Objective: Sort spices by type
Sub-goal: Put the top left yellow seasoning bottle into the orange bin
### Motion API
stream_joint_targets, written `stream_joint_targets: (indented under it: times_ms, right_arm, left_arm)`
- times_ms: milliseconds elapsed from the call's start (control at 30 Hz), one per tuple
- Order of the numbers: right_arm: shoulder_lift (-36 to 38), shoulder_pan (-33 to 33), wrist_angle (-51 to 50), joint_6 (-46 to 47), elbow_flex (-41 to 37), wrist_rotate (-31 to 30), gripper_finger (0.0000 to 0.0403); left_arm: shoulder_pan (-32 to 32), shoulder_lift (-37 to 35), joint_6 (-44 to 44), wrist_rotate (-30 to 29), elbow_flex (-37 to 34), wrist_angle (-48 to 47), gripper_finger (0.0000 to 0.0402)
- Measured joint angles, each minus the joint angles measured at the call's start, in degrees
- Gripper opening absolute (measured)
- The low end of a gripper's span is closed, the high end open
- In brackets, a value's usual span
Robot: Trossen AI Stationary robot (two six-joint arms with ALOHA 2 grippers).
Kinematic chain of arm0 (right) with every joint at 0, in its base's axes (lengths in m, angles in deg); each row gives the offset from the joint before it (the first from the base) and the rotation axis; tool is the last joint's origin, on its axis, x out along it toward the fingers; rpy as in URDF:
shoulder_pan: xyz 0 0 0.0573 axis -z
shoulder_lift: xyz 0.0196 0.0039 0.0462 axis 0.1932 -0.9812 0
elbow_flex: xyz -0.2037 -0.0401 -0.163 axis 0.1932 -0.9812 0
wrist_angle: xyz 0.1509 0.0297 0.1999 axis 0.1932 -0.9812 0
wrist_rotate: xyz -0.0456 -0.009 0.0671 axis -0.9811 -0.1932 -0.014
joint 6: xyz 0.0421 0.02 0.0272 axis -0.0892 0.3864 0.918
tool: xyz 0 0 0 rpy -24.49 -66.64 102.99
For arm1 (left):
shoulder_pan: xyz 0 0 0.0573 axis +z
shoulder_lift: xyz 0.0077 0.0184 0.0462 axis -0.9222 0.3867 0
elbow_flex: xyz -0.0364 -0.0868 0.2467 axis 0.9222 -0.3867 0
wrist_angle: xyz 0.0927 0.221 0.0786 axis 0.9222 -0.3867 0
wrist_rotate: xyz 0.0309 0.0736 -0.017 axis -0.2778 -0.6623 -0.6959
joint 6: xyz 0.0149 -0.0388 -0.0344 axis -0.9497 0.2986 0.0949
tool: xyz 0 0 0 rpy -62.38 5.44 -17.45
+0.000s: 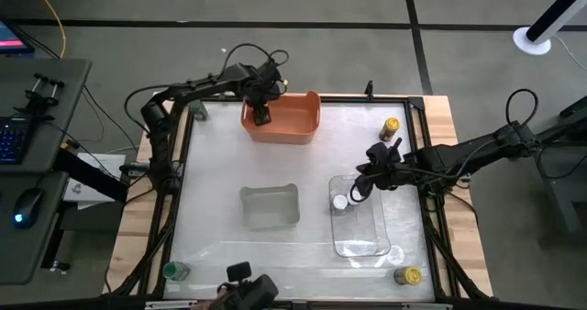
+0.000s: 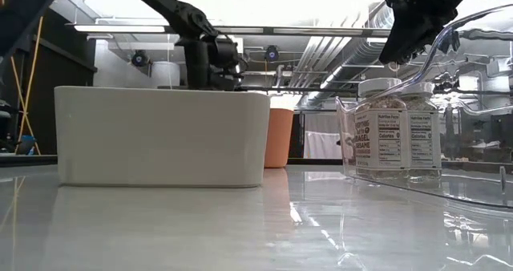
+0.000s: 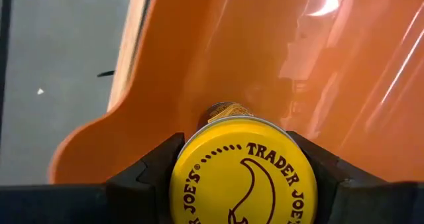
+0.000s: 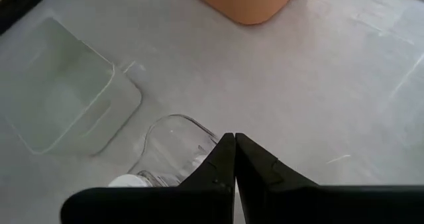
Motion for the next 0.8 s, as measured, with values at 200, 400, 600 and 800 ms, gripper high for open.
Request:
stream_joint_targets:
  times_ms: [200,400,600,800]
  right_arm:
    - [0.00,0.00,1.93,0.14,0.00,0.00,0.0000]
    - [0.00,0.00,3.12,-0.33,0.00,0.02,0.0000]
    - [0.00,0.00,3.07,-1.29,0.00,0.03,0.0000]
    - [0.00,0.00,3.11,-1.86,0.00,0.04,0.0000]
  left_arm:
    - [0.46,1.77,0.72,1.28,0.00,1.02,0.0191]
    - [0.33,2.35,1.72,0.79,0.00,1.55,0.0280]
    - [0.36,1.83,3.75,-0.20,0.00,1.67,0.0311]
    - [0.46,1.06,3.90,-0.23,2.57,-2.24,0.0310]
